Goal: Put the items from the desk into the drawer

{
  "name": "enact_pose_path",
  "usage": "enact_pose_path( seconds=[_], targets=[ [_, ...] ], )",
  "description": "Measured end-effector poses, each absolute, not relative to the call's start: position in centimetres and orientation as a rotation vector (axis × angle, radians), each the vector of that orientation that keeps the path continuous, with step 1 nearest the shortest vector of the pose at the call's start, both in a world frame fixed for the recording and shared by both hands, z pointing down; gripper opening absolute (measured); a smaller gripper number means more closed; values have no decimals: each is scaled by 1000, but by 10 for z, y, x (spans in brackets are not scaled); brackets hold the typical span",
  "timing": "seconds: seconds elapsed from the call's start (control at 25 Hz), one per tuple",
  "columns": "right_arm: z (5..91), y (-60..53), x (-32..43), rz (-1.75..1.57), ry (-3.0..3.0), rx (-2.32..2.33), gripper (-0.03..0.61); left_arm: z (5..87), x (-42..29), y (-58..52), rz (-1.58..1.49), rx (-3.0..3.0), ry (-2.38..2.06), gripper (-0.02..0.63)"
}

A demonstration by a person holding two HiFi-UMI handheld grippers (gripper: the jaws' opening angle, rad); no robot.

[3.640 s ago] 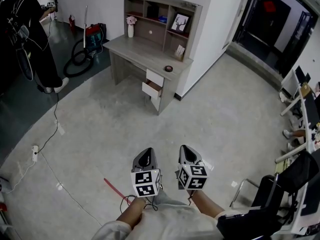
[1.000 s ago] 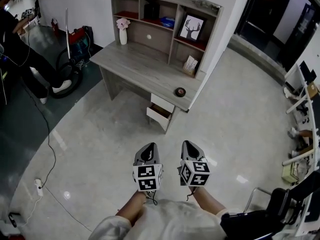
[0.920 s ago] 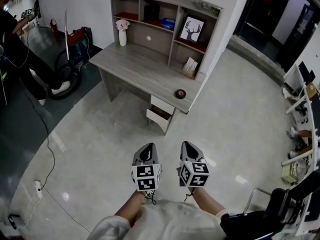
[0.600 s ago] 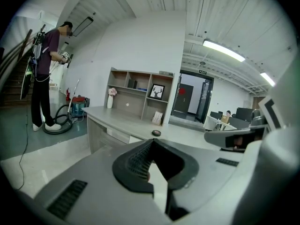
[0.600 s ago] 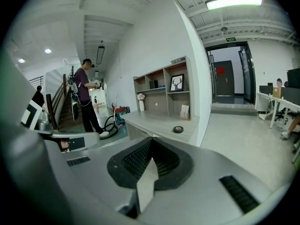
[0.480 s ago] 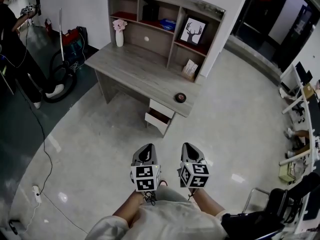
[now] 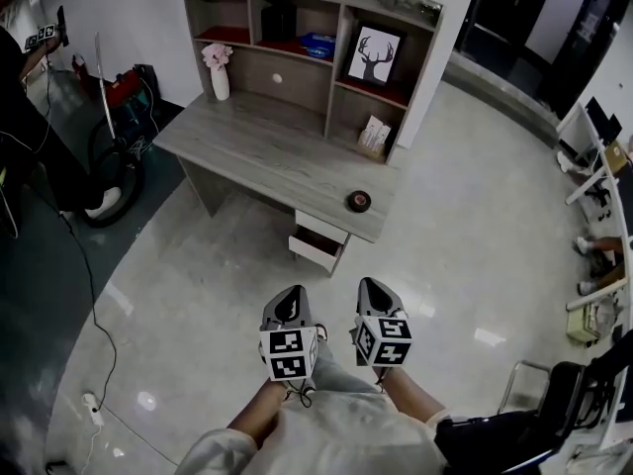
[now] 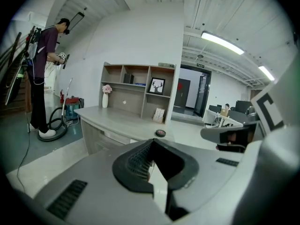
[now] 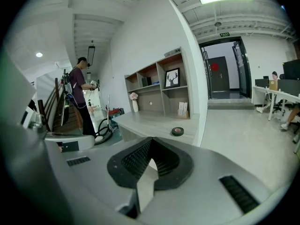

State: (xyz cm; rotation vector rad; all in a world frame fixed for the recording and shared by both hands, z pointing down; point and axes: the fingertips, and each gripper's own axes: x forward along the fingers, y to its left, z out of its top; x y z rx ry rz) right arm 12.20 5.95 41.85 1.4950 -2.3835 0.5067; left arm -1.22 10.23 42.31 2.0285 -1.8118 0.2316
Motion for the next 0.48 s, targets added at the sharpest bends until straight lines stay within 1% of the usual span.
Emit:
enact_pose_path(
  seconds=[0.24,0.48],
  targets=[
    [421,3,101,524,-2371,1484,-2,418,-32,42,234,2031,-1803,-3],
    [425,-47,97,543,-2333,1515,-2,428,-37,-8,249,2026,-1753,-3]
  ],
)
